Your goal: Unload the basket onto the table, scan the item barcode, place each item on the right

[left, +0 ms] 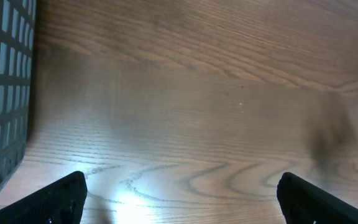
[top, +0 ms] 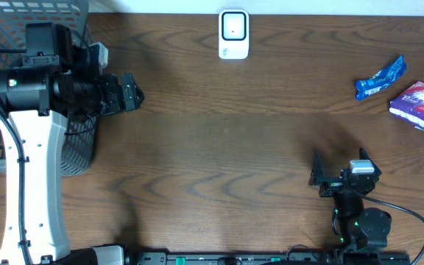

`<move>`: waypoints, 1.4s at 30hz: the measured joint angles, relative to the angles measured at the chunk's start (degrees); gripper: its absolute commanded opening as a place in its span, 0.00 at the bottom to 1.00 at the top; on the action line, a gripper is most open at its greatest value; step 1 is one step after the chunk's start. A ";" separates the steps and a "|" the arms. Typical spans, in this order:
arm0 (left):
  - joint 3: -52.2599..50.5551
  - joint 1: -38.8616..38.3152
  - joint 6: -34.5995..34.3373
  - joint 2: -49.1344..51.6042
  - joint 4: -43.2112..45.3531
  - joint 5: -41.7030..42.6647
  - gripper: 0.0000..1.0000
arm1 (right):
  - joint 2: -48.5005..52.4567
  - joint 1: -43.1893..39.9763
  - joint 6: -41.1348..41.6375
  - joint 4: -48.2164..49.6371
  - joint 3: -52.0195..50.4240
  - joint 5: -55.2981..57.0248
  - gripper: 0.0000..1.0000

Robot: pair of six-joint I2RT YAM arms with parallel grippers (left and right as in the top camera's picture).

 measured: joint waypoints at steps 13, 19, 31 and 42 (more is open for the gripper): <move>0.00 0.02 0.00 0.00 1.03 -2.40 0.98 | 0.00 0.00 0.00 0.00 0.00 0.00 0.99; 0.00 0.24 0.07 0.00 -3.10 -6.05 0.98 | 0.02 0.00 0.00 0.00 0.00 0.00 0.99; -14.88 0.20 2.82 -10.10 -0.04 -7.37 0.98 | 0.02 0.00 0.00 0.02 0.00 0.00 0.99; -49.99 0.00 4.07 -38.14 27.67 -7.48 0.98 | 0.02 0.00 0.00 0.02 0.00 0.00 0.99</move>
